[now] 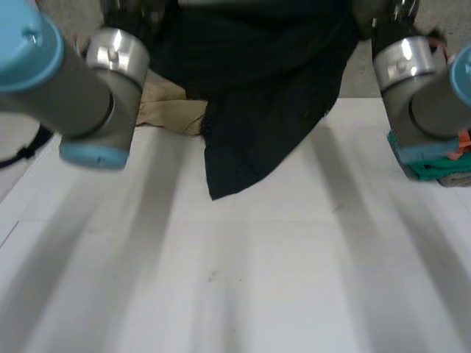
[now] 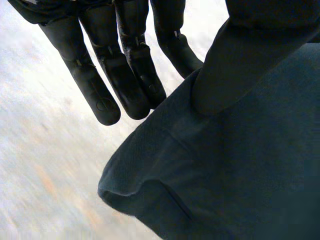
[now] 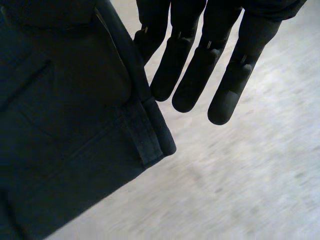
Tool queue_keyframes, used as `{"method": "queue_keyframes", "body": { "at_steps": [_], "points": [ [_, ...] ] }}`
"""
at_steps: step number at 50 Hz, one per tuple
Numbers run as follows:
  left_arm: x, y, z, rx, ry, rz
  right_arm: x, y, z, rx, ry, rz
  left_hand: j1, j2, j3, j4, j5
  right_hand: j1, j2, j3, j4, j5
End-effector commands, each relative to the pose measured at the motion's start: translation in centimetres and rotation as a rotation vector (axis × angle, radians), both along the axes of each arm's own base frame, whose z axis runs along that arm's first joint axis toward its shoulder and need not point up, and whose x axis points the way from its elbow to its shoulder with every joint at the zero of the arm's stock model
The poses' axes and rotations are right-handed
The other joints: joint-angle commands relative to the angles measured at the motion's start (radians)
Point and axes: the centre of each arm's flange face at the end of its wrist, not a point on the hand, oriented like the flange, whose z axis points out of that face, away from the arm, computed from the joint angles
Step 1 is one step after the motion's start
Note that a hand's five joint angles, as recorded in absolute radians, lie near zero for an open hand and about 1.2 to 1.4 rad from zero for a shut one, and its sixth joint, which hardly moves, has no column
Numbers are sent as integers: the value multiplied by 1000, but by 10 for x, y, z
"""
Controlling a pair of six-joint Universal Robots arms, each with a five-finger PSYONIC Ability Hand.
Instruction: Fold the laundry.
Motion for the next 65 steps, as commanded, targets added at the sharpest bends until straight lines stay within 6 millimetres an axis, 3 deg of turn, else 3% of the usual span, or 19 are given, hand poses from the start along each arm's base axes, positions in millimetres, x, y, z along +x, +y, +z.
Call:
{"method": "queue_keyframes", "body": {
  "at_steps": [1,4,8,11,12,15,16,20,28,34,43,48,59,60,63,64,65],
  "points": [
    [15,39,-106,323,-151,-59,-23,46,-105,382,151,-8,239,202,208,198,225,266,222,209,201,228],
    [17,67,-147,448,-225,-103,-33,69,-143,536,212,-14,239,202,208,198,225,266,222,209,201,228],
    [24,97,-181,556,-299,-134,-43,91,-171,662,280,-30,239,202,208,198,225,266,222,209,201,228],
    [29,107,-190,595,-321,-136,-48,98,-178,724,305,-38,204,167,174,163,191,266,222,209,201,228],
    [32,110,-190,604,-325,-133,-51,101,-179,762,319,-44,64,27,34,23,51,266,222,209,201,228],
    [36,112,-186,605,-323,-125,-54,106,-177,821,331,-44,-189,-226,-219,-230,-202,193,149,136,128,155],
    [39,112,-181,602,-321,-123,-55,108,-173,856,333,-43,-326,-363,-357,-367,-340,-8,-53,-65,-73,-47],
    [48,112,-171,612,-321,-102,-60,112,-155,926,303,-50,-699,-736,-730,-740,-712,-353,-397,-409,-418,-391],
    [69,110,-150,673,-303,-45,-74,110,-109,1025,165,-64,-821,-858,-851,-862,-834,-588,-633,-645,-653,-627],
    [74,109,-150,760,-287,-40,-73,111,-104,1082,196,-41,-797,-834,-828,-838,-811,-685,-730,-742,-750,-724],
    [66,97,-178,929,-300,-58,-59,104,-141,1033,418,18,-794,-831,-825,-835,-808,-744,-789,-801,-809,-783],
    [56,85,-189,949,-298,-64,-54,94,-161,981,456,23,-780,-817,-810,-821,-793,-741,-786,-798,-806,-780],
    [40,74,-205,969,-310,-82,-50,80,-196,945,480,6,-486,-523,-517,-527,-500,-677,-721,-734,-742,-715],
    [38,74,-206,970,-312,-85,-50,80,-198,943,481,0,-463,-500,-493,-504,-476,-642,-686,-699,-707,-680],
    [34,78,-209,977,-325,-98,-52,74,-200,920,464,-26,-97,-134,-128,-138,-110,-4,-48,-61,-69,-42],
    [33,80,-207,978,-330,-97,-51,71,-198,893,449,-31,235,199,205,194,222,263,219,207,198,225],
    [33,80,-205,975,-330,-96,-51,70,-197,884,438,-36,239,202,208,198,225,266,222,209,201,228]
  ]
}}
